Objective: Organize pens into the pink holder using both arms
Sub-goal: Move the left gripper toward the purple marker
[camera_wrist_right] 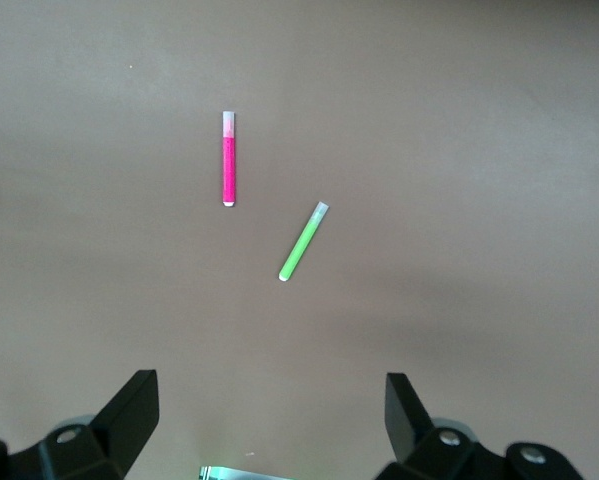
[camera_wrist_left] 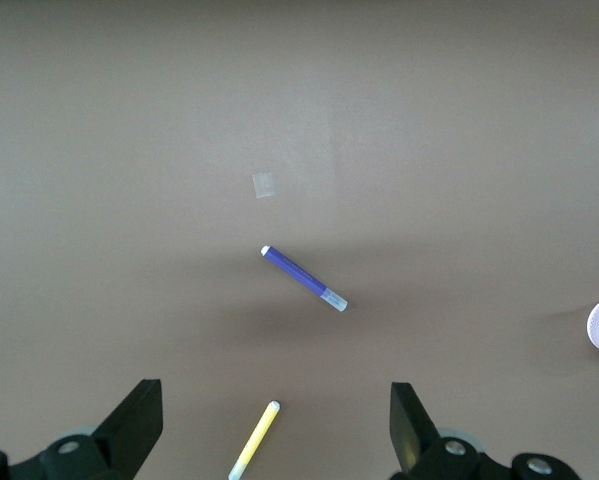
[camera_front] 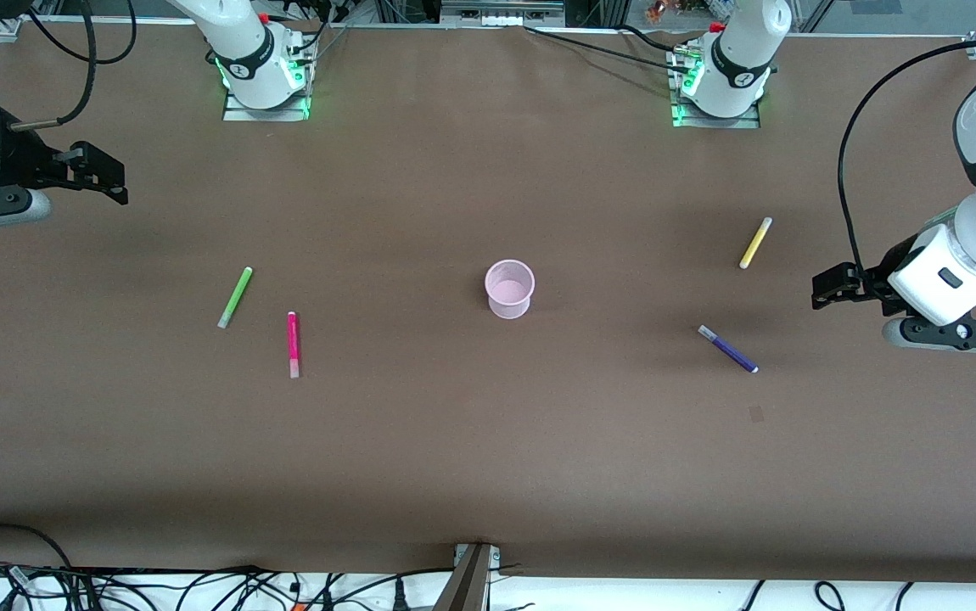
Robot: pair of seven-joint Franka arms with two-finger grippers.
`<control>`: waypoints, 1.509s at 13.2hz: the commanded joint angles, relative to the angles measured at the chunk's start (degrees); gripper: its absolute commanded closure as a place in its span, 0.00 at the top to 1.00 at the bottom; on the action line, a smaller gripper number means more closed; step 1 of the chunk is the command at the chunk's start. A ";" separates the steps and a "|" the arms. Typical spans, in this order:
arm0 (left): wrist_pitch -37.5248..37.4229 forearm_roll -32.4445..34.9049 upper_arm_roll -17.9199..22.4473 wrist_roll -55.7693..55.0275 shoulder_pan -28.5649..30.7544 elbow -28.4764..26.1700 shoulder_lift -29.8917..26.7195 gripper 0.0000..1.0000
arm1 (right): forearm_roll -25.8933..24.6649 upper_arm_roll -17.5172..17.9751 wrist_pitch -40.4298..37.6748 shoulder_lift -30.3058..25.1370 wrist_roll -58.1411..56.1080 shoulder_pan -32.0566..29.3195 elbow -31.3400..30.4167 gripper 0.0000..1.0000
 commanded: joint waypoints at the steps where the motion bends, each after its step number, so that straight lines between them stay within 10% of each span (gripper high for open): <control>1: -0.08 0.26 0.04 0.64 -0.04 0.26 -0.39 1.00 | 0.95 0.08 -0.81 0.54 -0.73 -0.42 1.36 1.00; 12: 0.54 -0.70 0.22 -1.72 3.65 -0.09 6.54 1.00 | 1.21 0.08 -0.38 0.54 -0.73 -0.42 1.45 1.00; 20: 20.11 -0.62 0.13 -31.05 3.39 -11.14 16.84 1.00 | 2.79 -0.01 -0.55 0.37 -0.73 -0.42 1.54 1.00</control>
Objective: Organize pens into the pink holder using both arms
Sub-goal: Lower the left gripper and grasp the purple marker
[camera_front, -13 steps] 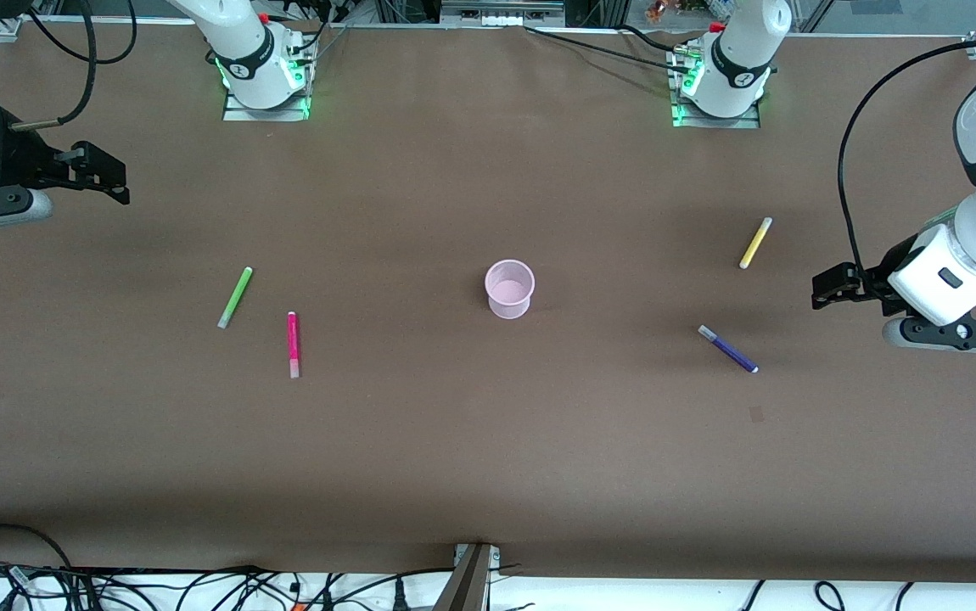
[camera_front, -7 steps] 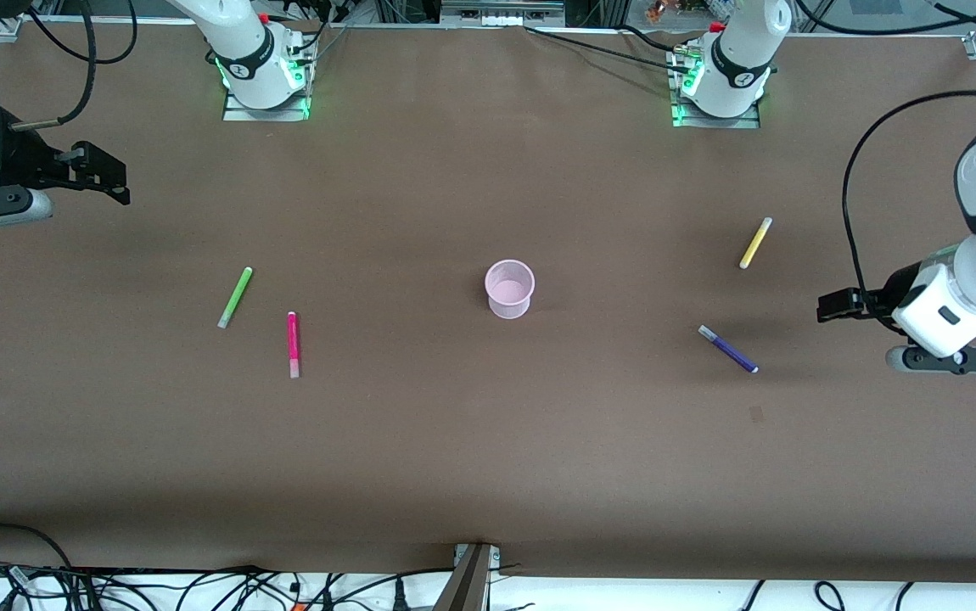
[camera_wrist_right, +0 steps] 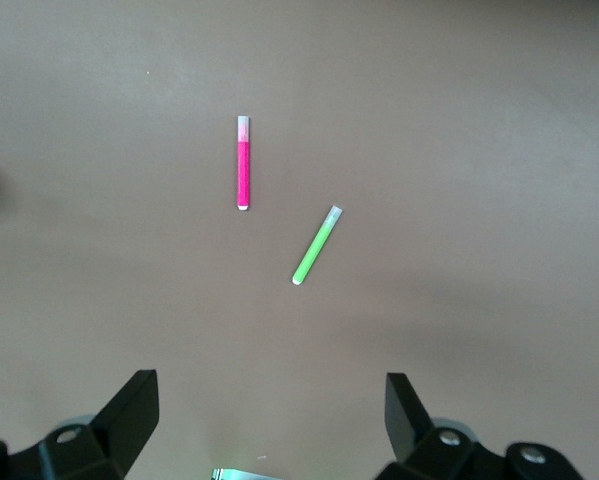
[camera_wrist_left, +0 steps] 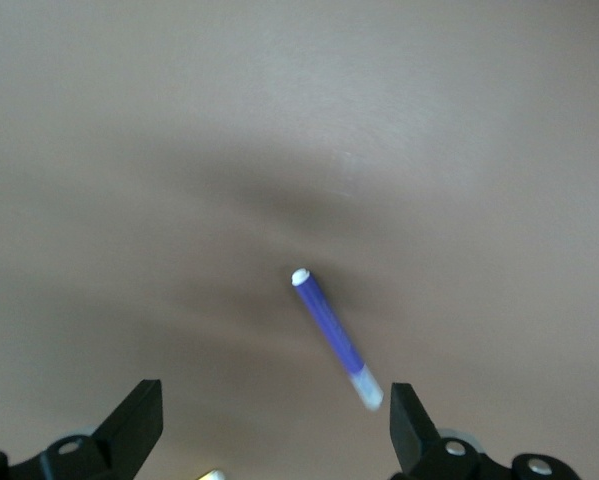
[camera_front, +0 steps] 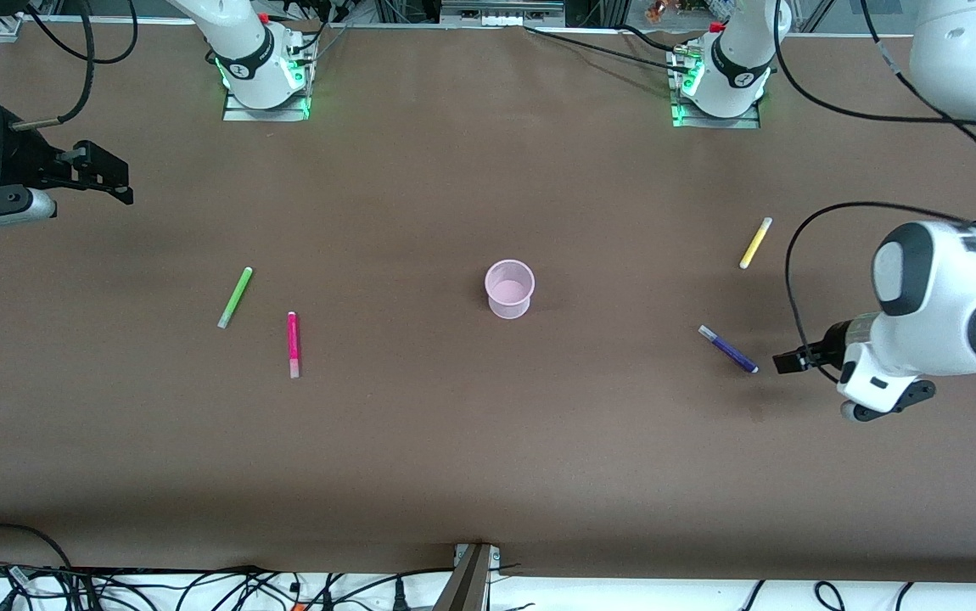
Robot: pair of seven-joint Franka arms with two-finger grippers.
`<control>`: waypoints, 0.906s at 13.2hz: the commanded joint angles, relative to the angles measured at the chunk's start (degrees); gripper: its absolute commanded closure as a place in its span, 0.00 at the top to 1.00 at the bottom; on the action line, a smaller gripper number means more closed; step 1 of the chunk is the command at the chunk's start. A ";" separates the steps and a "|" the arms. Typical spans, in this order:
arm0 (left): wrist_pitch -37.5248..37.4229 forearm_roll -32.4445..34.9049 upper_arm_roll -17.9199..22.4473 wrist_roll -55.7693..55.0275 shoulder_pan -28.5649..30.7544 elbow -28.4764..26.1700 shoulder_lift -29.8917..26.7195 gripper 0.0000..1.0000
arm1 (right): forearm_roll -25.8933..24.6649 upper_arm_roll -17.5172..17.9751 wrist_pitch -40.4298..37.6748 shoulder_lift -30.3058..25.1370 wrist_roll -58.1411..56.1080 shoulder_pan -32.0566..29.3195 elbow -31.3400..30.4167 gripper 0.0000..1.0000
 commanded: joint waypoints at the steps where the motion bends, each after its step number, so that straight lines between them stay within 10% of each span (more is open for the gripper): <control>1: 7.43 -0.70 -0.32 -10.68 -0.14 -6.09 0.41 1.00 | 1.22 0.06 -0.78 0.31 -0.71 -0.41 1.35 1.00; 9: 18.17 -0.61 -0.67 -18.72 -0.67 -11.02 4.64 1.00 | 1.22 0.06 -1.13 0.31 -0.71 -0.41 1.35 1.00; 12: 19.41 -0.43 -0.67 -18.72 -0.76 -12.34 4.73 0.81 | 1.22 0.06 -1.83 0.05 -0.18 -0.41 1.17 1.00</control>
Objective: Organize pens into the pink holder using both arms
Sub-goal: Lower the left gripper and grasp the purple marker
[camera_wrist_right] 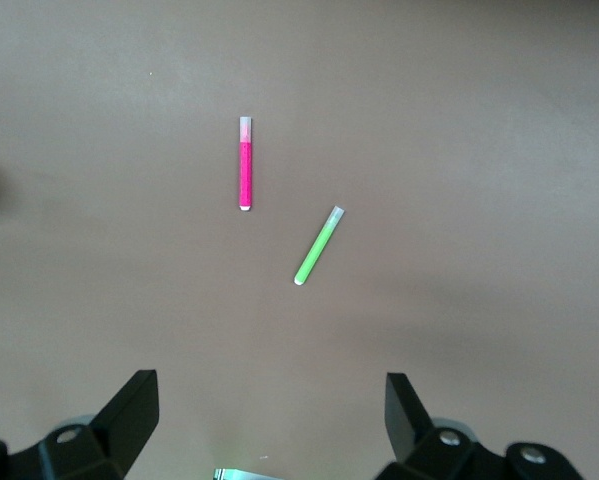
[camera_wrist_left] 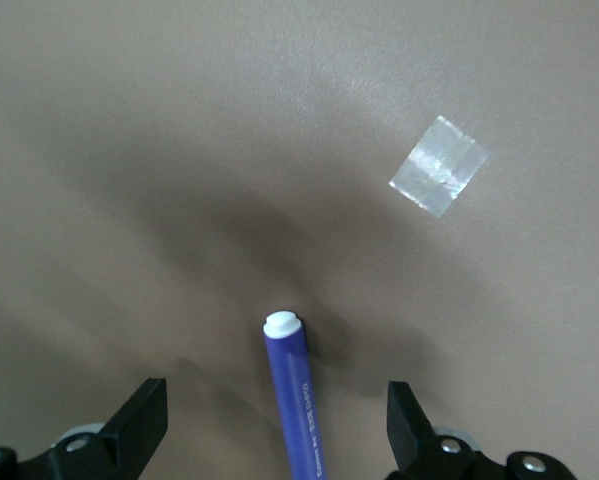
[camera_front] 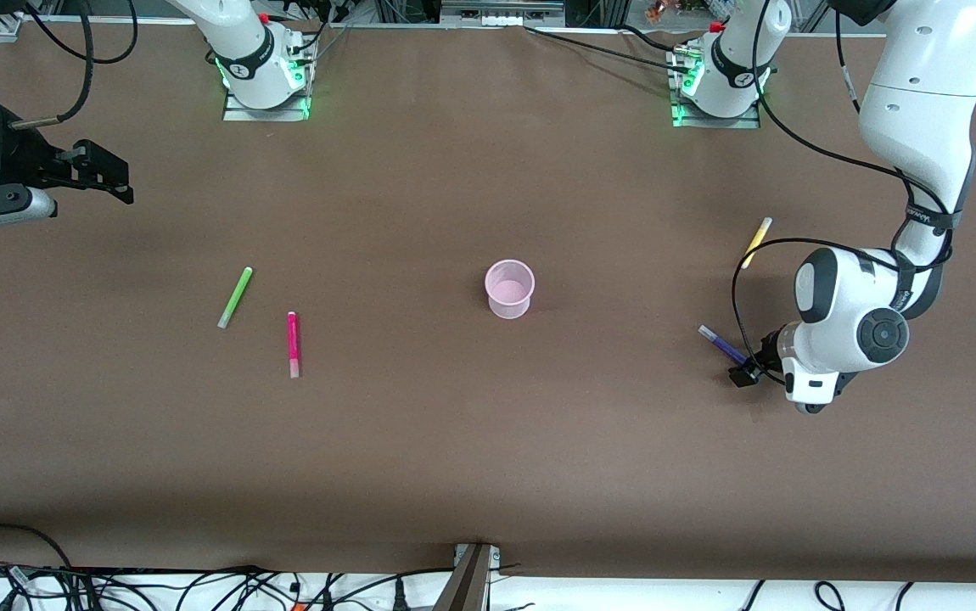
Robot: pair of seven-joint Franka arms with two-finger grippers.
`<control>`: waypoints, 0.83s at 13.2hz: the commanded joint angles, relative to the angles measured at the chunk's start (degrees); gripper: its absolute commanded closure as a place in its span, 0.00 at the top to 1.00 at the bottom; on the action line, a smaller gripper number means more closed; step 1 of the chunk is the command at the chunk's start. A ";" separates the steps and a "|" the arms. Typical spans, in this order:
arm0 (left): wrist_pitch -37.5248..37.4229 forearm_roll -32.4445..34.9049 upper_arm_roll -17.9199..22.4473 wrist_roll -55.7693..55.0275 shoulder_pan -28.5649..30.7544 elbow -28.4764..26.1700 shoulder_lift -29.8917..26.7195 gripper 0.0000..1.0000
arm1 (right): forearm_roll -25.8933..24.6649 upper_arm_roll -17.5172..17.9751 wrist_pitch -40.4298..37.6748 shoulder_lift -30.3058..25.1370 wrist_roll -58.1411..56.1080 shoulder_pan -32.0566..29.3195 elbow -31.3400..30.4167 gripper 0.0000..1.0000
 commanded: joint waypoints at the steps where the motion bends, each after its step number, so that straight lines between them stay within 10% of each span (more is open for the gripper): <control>1: 1.58 -0.52 -0.08 -0.39 -0.13 -1.68 -0.72 0.74 | 1.10 0.05 -1.90 0.13 -0.01 -0.41 1.18 1.00; 11: 1.67 -0.43 -0.17 -0.39 -0.66 -1.25 -0.45 0.00 | 1.19 0.58 -2.26 -0.13 0.08 -0.14 1.18 1.00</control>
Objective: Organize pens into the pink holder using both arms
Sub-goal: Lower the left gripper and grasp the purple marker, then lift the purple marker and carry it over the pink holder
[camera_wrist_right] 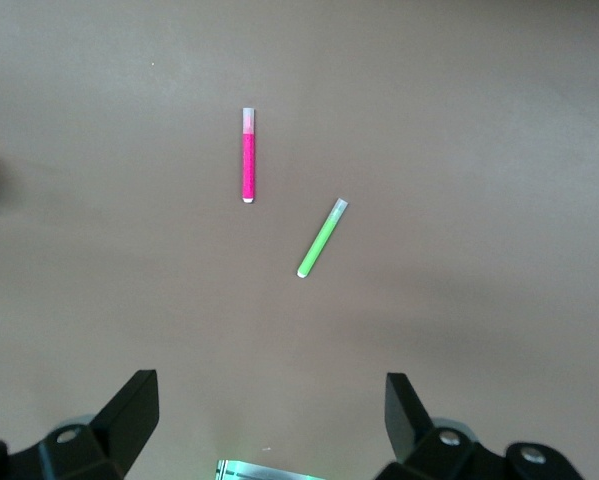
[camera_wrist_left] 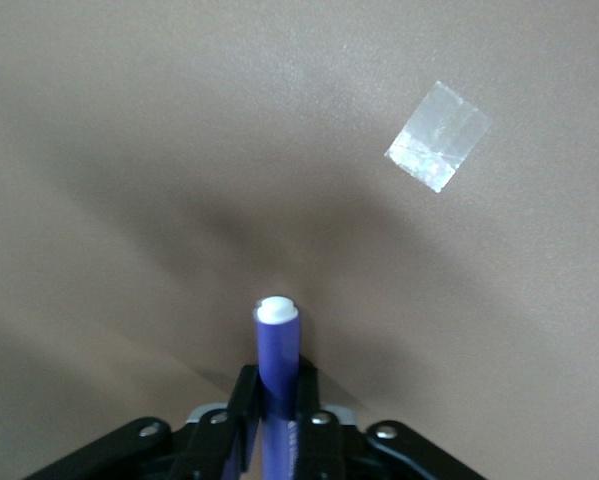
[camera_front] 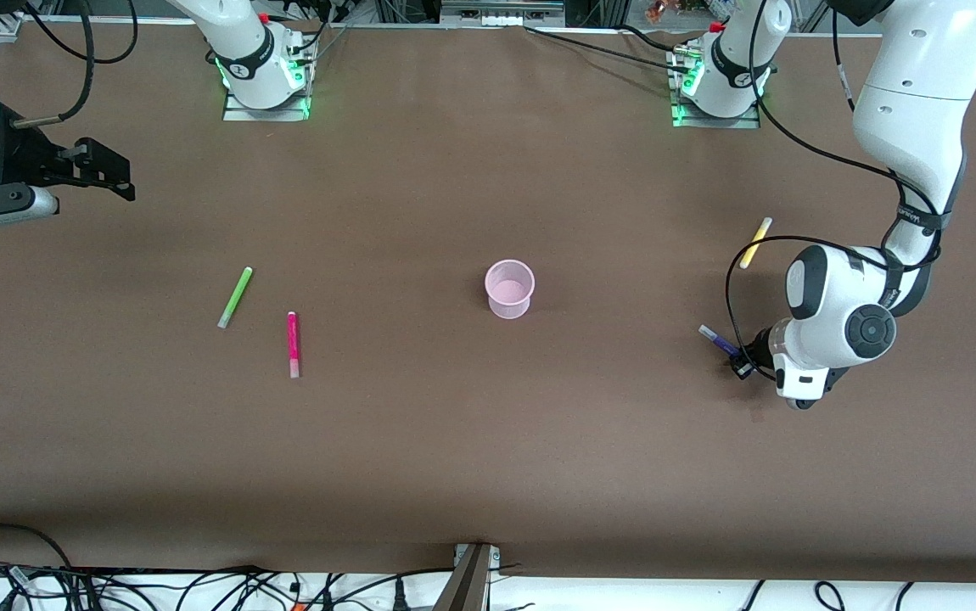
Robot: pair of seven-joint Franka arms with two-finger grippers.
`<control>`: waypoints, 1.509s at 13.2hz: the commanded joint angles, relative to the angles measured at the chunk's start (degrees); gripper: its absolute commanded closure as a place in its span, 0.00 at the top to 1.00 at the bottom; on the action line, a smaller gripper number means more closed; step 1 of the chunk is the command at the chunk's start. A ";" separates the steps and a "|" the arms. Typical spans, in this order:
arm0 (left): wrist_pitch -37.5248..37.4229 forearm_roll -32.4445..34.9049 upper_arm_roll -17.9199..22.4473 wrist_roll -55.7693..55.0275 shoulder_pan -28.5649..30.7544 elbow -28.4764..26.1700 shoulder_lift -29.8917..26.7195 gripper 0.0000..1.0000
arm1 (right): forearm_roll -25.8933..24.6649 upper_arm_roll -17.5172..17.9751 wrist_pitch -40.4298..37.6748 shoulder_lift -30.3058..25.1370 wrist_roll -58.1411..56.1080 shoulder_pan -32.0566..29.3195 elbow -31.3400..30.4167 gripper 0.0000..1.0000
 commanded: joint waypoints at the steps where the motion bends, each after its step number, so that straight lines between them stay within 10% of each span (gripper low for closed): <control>1: 0.31 -0.43 0.12 -0.20 -0.42 0.22 -0.88 0.00 | 0.87 0.36 -1.56 -0.11 0.08 -0.15 1.16 1.00; 12: -4.52 0.45 -8.93 -30.66 -9.19 6.98 -12.84 0.00 | 0.79 -0.08 -2.97 -0.03 0.08 -0.33 1.07 1.00; 20: -7.93 30.55 -8.93 -70.11 -25.89 8.14 -12.49 0.00 | 0.79 -0.87 -2.97 0.06 -0.54 -0.41 1.07 1.00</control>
